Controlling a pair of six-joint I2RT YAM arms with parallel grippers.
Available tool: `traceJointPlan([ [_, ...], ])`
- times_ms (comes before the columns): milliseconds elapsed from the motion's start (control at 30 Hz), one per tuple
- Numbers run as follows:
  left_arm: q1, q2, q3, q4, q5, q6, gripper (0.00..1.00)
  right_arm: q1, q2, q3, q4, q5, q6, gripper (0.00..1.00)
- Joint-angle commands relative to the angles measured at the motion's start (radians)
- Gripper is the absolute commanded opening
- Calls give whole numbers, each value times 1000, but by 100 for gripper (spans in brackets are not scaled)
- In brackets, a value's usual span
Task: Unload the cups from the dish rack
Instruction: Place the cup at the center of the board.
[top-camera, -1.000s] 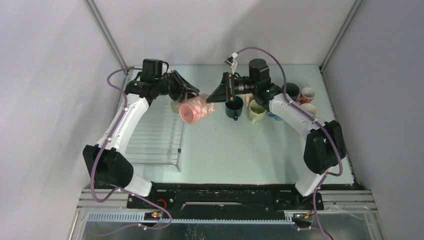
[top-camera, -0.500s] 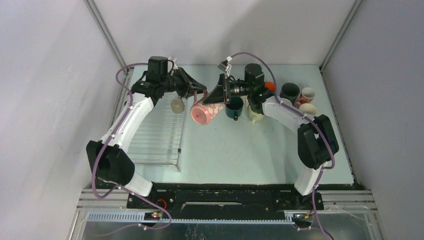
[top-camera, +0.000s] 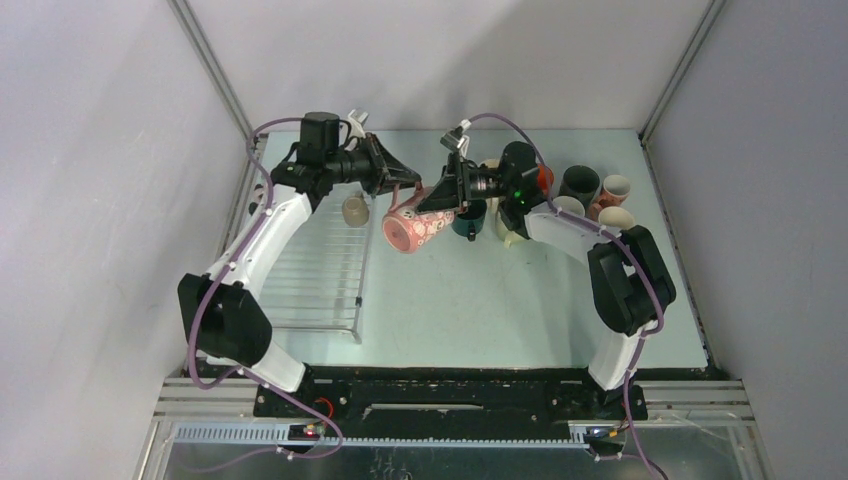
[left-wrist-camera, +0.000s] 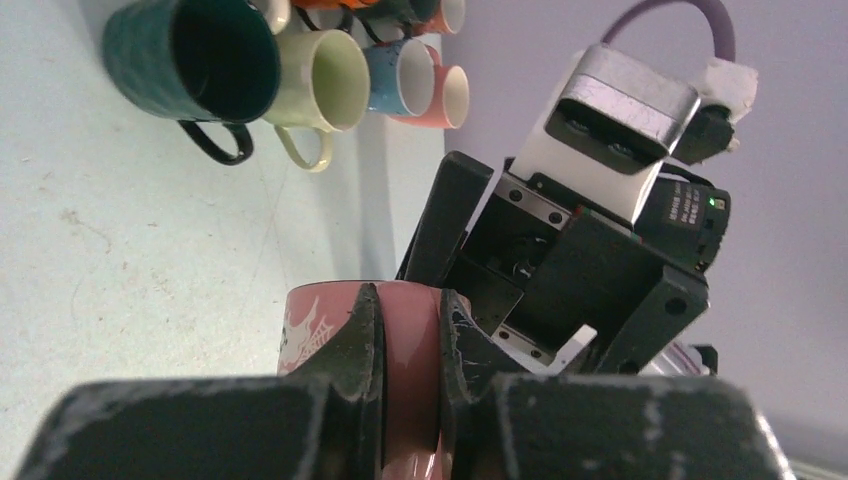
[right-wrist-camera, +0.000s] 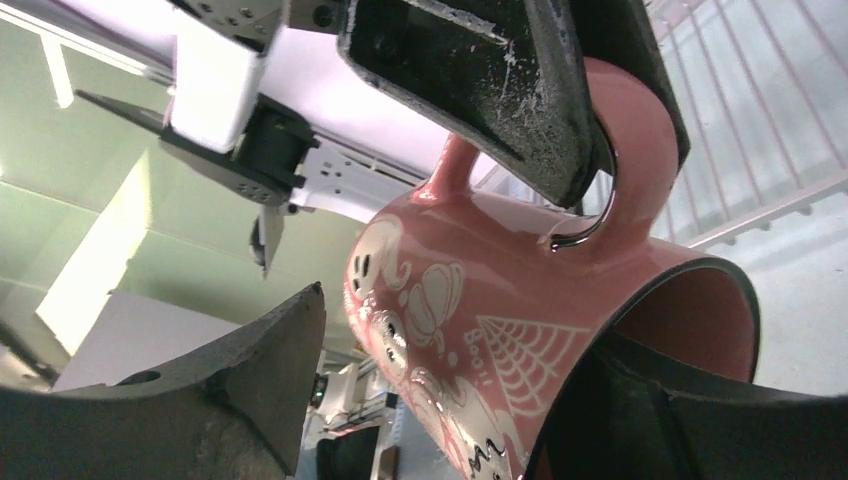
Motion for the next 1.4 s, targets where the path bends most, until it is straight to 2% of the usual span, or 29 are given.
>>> traceJointPlan([
  [0,-1,-19,24,144,114,21,0,-26,-11,-20,415,-62,304,74],
  [167,-1,-22,31,177,153,41,0,-58,0,-34,604,-70,478,69],
  [300,-1,-19,36,181,174,54,0,-70,-15,-44,632,-87,507,66],
  [467,0,-24,34,204,191,61,0,-77,-33,-62,633,-102,504,57],
  [800,-10,-29,42,211,204,76,0,-74,-63,-64,621,-109,512,23],
  [900,-18,-32,40,211,197,85,0,-70,-77,-64,584,-106,490,4],
  [933,-20,-35,37,211,195,91,0,-70,-82,-66,575,-106,485,0],
  [1067,-22,-42,37,199,190,108,1,-70,-142,-88,442,-90,382,0],
  [1133,-22,-46,30,195,181,114,13,-69,-195,-95,251,-70,233,0],
  [1267,-26,-65,9,196,169,133,53,-63,-313,-85,-228,7,-116,0],
  [1367,-26,-72,0,194,160,144,70,-63,-360,-73,-379,50,-220,0],
])
